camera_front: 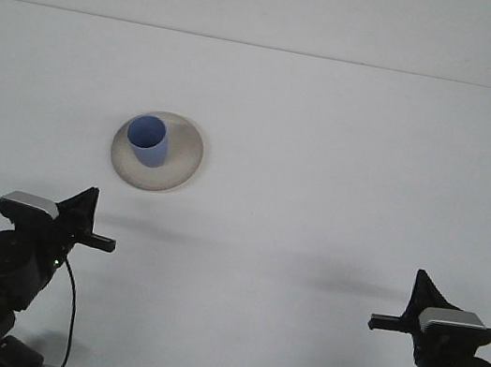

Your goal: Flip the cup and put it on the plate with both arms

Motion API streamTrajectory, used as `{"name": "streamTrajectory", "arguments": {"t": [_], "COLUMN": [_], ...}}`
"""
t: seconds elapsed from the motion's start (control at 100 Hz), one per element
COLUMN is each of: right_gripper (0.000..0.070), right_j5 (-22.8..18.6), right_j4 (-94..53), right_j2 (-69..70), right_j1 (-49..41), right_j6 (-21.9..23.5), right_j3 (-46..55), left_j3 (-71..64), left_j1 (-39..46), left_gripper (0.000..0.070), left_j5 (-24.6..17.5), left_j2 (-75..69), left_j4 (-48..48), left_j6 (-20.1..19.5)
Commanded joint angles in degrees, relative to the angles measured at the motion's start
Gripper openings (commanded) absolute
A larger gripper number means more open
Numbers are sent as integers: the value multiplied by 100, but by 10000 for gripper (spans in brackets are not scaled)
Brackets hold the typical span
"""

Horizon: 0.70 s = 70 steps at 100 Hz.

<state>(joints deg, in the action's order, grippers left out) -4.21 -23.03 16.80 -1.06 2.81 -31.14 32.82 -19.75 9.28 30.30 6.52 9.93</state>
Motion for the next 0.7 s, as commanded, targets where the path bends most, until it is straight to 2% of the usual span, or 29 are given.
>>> {"name": "streamTrajectory", "arguments": {"t": [0.0,0.17,0.36,0.56,0.69], "right_gripper": [0,0,0,0,0], "right_j5": [13,13,13,13,13], "right_j4": [74,74,74,74,74], "right_j2": [13,13,13,13,13], "right_j1": [0,0,0,0,0], "right_j6": [20,20,20,20,20], "right_j3": [-50,-50,-50,-50,-50], "left_j3": [44,42,-258,-1755,-2555], "left_j1": [-9,-7,289,857,1172], "left_gripper": [12,12,12,12,12], "left_j5": [39,44,46,-695,-1064], "left_j2": [-9,-155,-525,-1517,-2291], "left_j4": [-63,-59,-433,-1956,-2046], "left_j6": [-66,-87,-614,-627,-551]}}
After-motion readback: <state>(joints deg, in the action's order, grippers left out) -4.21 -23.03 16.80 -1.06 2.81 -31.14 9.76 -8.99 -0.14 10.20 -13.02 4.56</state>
